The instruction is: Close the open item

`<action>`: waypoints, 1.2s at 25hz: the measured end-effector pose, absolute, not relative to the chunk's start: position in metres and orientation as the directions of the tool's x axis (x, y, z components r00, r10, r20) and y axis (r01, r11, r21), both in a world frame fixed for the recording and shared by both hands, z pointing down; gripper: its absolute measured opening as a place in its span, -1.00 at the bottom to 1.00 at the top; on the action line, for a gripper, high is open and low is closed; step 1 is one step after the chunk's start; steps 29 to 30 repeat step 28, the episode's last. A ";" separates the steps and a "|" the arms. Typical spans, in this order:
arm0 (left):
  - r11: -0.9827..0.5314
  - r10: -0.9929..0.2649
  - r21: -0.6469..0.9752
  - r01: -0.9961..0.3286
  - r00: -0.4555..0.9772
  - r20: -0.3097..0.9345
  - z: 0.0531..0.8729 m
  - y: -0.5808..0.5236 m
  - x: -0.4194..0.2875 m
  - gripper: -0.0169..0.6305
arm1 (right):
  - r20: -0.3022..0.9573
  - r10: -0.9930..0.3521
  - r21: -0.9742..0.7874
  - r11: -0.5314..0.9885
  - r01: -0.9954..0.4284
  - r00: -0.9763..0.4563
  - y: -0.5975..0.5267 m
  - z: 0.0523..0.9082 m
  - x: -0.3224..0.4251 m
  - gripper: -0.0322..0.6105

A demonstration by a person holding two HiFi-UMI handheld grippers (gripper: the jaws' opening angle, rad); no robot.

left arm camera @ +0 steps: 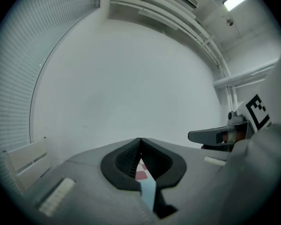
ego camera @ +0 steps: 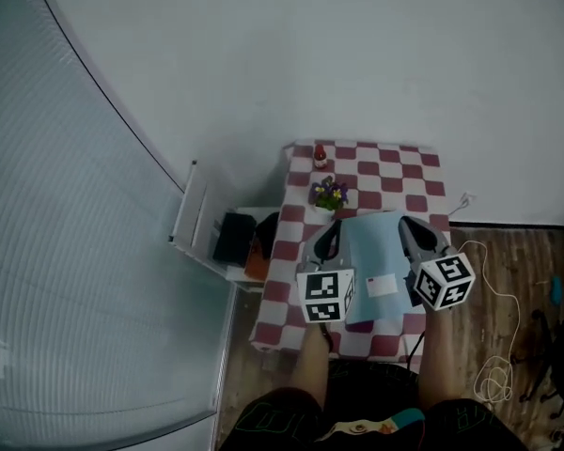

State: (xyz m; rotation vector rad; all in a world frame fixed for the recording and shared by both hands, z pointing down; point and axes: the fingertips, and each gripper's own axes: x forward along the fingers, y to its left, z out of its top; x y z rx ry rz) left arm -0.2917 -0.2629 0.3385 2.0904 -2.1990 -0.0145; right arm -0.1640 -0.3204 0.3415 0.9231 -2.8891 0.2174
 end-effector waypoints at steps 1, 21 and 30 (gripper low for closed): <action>0.054 -0.997 0.073 -0.996 -0.049 0.062 0.332 -0.264 -0.289 -0.92 | 0.128 -0.576 -0.095 0.804 -0.588 -0.808 -0.322 0.335 -0.158 -0.89; 0.073 -0.997 0.014 -0.997 -0.073 -0.020 0.295 -0.264 -0.262 -0.92 | 0.007 -0.656 0.091 0.752 -0.652 -0.755 -0.329 0.292 -0.102 -0.89; 0.091 -0.996 0.003 -0.996 -0.091 0.006 0.300 -0.263 -0.261 -0.92 | -0.001 -0.619 0.115 0.780 -0.615 -0.785 -0.323 0.290 -0.102 -0.89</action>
